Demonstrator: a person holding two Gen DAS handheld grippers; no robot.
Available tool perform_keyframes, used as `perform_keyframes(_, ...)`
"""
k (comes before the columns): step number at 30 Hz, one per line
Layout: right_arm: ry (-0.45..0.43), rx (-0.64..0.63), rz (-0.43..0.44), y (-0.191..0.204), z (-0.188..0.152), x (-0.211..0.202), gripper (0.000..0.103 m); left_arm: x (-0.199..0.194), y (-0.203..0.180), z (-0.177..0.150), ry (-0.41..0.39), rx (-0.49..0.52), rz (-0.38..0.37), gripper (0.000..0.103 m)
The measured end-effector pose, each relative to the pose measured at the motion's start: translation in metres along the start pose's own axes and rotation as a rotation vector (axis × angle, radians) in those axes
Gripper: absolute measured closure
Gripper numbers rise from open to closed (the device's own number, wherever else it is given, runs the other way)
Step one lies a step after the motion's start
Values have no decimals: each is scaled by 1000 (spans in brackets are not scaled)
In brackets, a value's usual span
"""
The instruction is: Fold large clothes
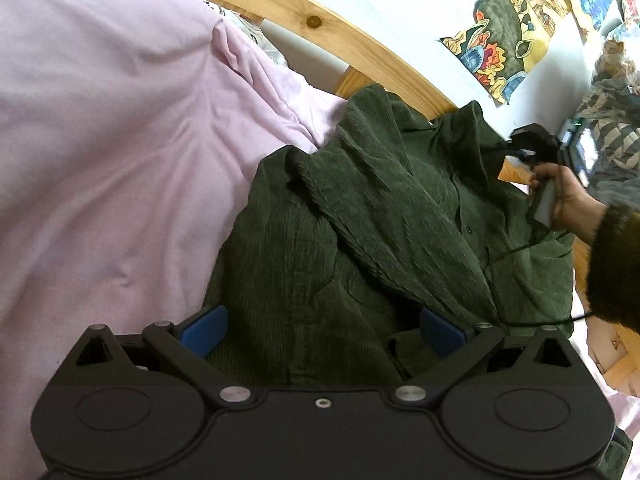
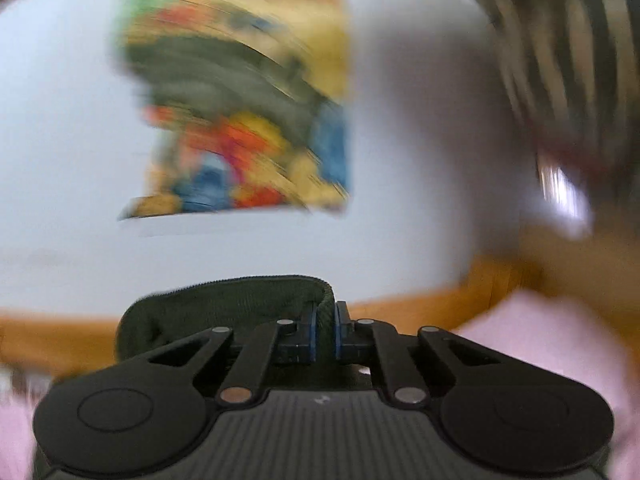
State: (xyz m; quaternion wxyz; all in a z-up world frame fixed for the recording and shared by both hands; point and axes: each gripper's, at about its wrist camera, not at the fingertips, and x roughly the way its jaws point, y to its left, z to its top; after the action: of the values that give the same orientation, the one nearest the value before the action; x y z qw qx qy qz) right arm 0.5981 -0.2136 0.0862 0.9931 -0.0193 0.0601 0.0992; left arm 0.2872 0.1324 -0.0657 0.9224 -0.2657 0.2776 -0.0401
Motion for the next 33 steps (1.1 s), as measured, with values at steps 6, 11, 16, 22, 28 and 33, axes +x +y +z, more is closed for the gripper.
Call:
perform_keyframes(6,-135,-195,88,29,-19,-135,94,-1,-2,2,-27,0,6,1)
perform_keyframes(11,-117,-366,112,44,-71,-229,94,-15,-12,8,-87,17,-7,1)
perform_keyframes(16,73,-438,149,45,-122,-255,93,-35,-23,16,-150,29,-35,1)
perform_keyframes(22,194,-251,184,19,-140,-270,51,-46,-38,18,-161,58,-43,1)
perform_keyframes(28,161,3,182,-26,-104,-244,30,-44,-40,15,-135,75,-1,1)
perform_keyframes(33,170,238,297,-57,-92,-226,17,-35,-39,11,-101,97,-1,1)
